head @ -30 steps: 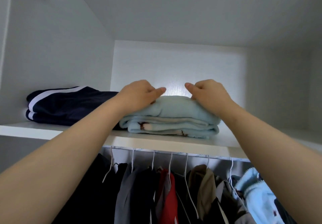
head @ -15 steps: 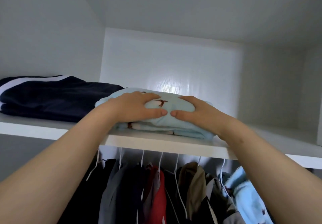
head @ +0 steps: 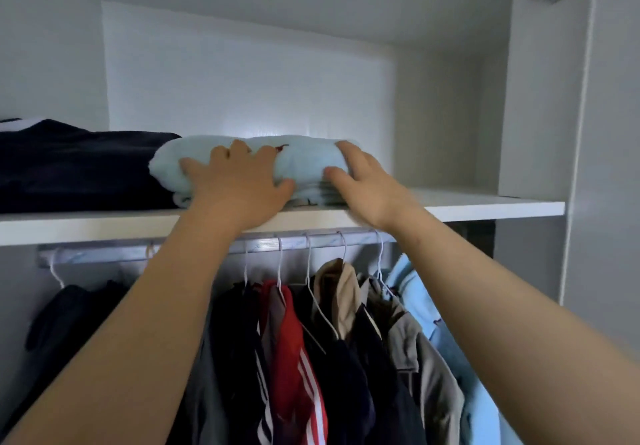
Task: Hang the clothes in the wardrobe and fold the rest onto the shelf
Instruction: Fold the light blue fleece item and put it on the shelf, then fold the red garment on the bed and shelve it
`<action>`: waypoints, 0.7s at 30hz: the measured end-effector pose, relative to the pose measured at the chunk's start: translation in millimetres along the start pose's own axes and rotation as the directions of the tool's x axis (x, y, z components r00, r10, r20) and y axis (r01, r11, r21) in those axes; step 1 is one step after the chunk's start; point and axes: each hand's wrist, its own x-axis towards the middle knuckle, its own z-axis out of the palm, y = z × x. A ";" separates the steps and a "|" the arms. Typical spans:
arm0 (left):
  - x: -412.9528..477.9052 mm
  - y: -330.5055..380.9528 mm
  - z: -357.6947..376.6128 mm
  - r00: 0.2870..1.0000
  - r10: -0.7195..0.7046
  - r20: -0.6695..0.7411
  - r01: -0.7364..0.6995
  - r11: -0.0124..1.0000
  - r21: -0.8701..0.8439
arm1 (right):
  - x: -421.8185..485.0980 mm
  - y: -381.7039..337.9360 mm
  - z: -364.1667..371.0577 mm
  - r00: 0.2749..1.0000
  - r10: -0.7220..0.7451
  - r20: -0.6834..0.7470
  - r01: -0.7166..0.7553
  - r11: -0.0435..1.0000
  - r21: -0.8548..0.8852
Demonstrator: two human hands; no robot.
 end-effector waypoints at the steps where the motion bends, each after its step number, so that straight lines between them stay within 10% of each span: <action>1: -7.3 3.8 2.5 0.998 0.015 -0.053 -0.015 1.000 -0.006 | -11.0 -0.4 1.7 0.999 0.011 -0.037 -0.013 0.999 -0.050; 5: -43.6 27.8 12.3 0.965 0.075 -0.252 -0.139 0.960 -0.245 | -61.6 -2.8 7.8 0.981 0.020 -0.191 -0.036 0.996 -0.079; 9: -90.4 76.3 22.7 0.901 0.135 -0.413 -0.381 0.703 -0.600 | -115.3 3.5 -1.5 0.958 0.197 -0.207 -0.151 0.964 0.217; 16: -191.9 172.3 45.1 0.941 0.324 -0.096 -0.179 0.235 -0.955 | -263.6 37.0 -50.3 0.781 0.527 -0.336 -0.441 0.845 0.302; 21: -303.2 255.6 20.2 0.773 0.628 0.091 0.052 0.081 -0.995 | -411.8 46.1 -94.1 0.492 0.747 -0.446 -0.685 0.649 0.332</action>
